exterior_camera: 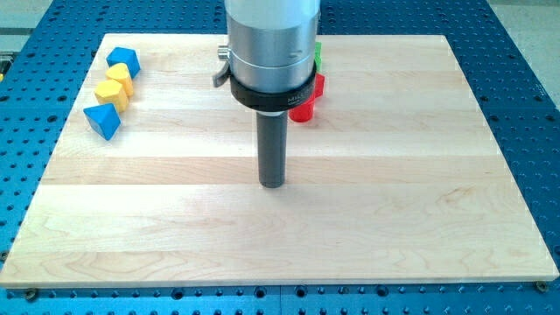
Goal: Move your arm upwards
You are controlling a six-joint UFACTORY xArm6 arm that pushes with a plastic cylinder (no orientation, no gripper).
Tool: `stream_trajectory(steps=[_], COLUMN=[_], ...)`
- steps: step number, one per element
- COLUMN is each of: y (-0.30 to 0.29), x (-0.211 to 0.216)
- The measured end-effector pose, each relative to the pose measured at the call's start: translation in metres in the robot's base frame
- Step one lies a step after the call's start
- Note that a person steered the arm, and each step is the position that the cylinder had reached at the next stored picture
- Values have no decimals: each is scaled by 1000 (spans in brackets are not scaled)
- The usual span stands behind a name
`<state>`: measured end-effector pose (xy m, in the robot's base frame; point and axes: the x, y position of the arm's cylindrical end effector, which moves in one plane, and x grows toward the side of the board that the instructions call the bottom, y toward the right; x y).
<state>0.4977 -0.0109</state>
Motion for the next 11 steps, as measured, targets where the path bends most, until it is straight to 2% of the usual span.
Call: stream_trajectory(steps=[1, 2, 4, 8, 10, 11], y=[2, 15, 17, 22, 23, 24], x=[1, 31, 7, 2, -30, -30])
